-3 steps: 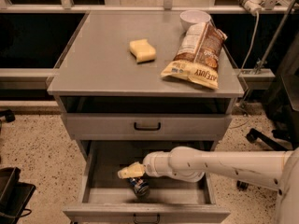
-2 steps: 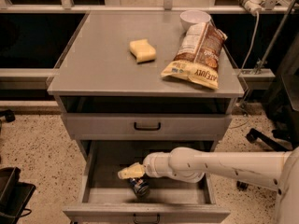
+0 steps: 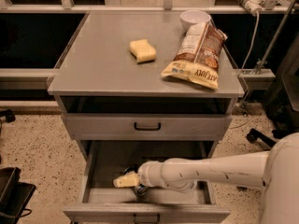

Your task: Pick pepsi can from middle drawer and place on counter

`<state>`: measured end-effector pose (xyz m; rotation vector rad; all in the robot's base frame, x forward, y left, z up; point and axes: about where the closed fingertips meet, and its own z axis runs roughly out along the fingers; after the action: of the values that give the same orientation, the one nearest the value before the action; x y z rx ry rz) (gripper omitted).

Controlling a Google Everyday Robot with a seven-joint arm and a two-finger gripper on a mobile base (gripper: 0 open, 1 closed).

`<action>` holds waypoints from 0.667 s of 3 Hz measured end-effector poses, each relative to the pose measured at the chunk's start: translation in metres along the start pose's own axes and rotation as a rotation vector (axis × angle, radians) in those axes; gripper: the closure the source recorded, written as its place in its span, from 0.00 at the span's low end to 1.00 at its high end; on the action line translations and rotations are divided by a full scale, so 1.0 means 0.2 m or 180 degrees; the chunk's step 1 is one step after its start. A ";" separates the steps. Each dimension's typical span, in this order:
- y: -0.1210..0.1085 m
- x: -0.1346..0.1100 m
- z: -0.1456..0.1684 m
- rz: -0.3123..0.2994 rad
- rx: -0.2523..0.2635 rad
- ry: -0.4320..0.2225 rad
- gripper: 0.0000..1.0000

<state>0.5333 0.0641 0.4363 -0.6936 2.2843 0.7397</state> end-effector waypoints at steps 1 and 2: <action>0.03 0.06 0.09 -0.0024 0.0139 -0.0073 0.00; 0.06 0.12 0.16 -0.0045 0.0301 -0.0106 0.00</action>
Offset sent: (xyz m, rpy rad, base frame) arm -0.0170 0.0291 -0.0519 -0.0870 -0.0987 -0.1192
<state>0.5221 0.0857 0.4029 -0.6481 2.2658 0.6277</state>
